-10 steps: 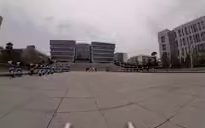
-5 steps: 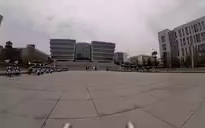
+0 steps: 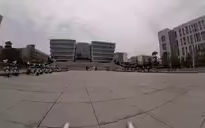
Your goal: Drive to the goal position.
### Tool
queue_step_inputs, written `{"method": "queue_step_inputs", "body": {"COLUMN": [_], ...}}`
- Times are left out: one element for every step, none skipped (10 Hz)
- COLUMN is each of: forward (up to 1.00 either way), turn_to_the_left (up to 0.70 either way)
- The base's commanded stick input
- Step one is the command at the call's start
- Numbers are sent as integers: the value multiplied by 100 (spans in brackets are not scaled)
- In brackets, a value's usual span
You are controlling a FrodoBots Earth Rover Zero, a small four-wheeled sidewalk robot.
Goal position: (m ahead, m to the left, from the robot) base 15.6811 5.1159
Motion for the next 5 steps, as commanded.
{"method": "queue_step_inputs", "body": {"forward": [50,50,50,50,50], "turn_to_the_left": [0,0,0,0,0]}}
